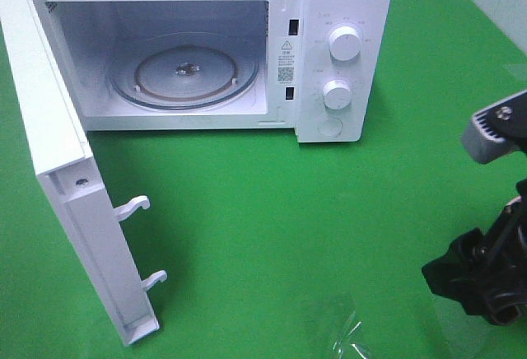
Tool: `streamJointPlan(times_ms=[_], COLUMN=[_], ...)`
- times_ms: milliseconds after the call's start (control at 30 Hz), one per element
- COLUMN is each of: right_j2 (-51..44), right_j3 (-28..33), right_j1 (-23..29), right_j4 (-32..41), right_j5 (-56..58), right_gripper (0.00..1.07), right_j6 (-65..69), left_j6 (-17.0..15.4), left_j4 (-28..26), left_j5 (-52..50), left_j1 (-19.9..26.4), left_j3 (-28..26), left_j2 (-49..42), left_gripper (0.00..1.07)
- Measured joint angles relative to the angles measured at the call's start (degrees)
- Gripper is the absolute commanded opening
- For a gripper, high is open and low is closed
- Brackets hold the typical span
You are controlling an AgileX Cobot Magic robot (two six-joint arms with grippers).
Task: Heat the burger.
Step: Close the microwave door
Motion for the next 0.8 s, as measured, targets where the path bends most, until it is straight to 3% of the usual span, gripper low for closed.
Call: streamJointPlan(times_ms=[367, 667, 733, 800], right_j2=[-18.22, -26.93, -30.77, -31.80], right_j3=[0.00, -0.46, -1.15, -1.15], right_j1=[-0.34, -11.34, -16.50, -17.42], right_j4=[1.60, 8.54, 11.40, 11.57], right_j5=[7.96, 12.15, 16.39, 17.13], right_gripper=[0.77, 0.77, 0.77, 0.77], right_j6=[-0.63, -4.87, -9.28, -9.91], left_j6=[0.00, 0.00, 0.00, 0.00], left_j4=[0.00, 0.00, 0.00, 0.00], left_j5=[0.00, 0.00, 0.00, 0.00], left_j1=[0.00, 0.00, 0.00, 0.00], left_j3=[0.00, 0.00, 0.00, 0.00], left_j2=[0.00, 0.00, 0.00, 0.00], left_gripper=[1.00, 1.00, 1.00, 1.00])
